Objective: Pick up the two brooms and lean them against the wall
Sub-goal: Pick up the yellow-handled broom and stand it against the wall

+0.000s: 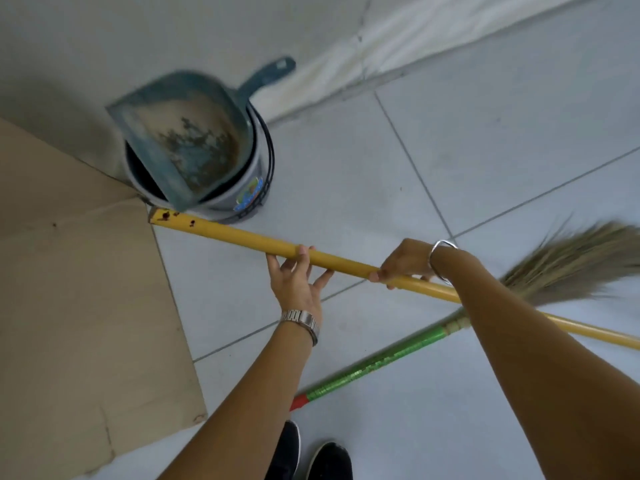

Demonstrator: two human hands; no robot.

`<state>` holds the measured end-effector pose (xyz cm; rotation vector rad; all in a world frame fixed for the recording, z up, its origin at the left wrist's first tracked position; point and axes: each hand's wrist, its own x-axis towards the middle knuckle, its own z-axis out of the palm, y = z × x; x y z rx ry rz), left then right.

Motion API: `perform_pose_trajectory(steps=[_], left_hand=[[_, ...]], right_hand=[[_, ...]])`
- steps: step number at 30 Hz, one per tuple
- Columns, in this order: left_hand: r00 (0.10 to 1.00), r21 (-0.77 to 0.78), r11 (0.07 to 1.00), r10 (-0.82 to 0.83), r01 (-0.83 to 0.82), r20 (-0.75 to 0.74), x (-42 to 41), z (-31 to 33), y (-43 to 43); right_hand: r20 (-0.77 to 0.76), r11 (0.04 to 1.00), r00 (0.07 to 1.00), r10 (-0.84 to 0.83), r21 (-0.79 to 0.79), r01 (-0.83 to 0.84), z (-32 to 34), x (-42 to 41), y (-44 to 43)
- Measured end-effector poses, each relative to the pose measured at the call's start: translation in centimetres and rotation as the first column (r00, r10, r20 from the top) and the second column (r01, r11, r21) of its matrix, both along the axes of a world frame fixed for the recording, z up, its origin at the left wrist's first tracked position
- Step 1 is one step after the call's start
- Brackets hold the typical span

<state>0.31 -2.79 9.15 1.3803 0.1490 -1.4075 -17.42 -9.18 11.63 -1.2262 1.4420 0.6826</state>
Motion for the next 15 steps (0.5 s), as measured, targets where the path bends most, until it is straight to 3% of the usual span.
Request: perform_pose_trajectory(steps=[7,15], left_hand=[[0.984,-0.260,0.952,-0.134,0.160,0.116,1.9,17.2,-10.1],[0.943,-0.469,0.828,-0.200,0.308,0.266,2.8,40.6,-16.6]], right_hand=[[0.141,0.957,0.971,-0.192,-0.191,0.217,17.9,0.7,-6.9],[0.330,0.828,0.899,-0.288,-0.386,0.407,39.6,1.8,-9.5]])
